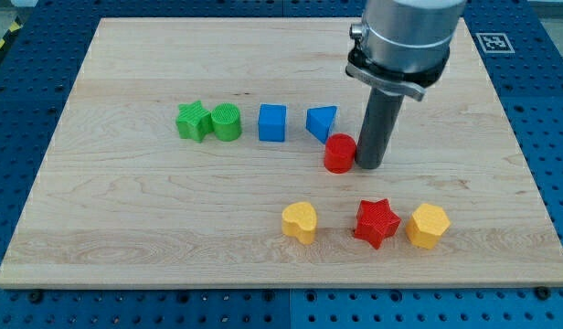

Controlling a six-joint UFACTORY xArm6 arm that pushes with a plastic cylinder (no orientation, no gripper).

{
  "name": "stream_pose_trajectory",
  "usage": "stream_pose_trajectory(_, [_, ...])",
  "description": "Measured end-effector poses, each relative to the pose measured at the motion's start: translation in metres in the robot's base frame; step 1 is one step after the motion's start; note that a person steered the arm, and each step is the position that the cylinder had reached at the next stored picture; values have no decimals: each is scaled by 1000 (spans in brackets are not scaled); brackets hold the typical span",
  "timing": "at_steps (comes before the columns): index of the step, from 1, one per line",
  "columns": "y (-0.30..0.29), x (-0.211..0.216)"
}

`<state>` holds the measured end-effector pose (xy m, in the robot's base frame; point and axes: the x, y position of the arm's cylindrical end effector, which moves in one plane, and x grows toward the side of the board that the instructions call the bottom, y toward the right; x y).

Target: Place the red circle below the green star

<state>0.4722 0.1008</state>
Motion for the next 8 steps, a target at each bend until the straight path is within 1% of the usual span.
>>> stream_pose_trajectory(1, [-1, -1])
stream_pose_trajectory(2, [-14, -1])
stream_pose_trajectory(6, [-148, 0])
stream_pose_trajectory(7, [-173, 0])
stream_pose_trajectory(8, [-176, 0])
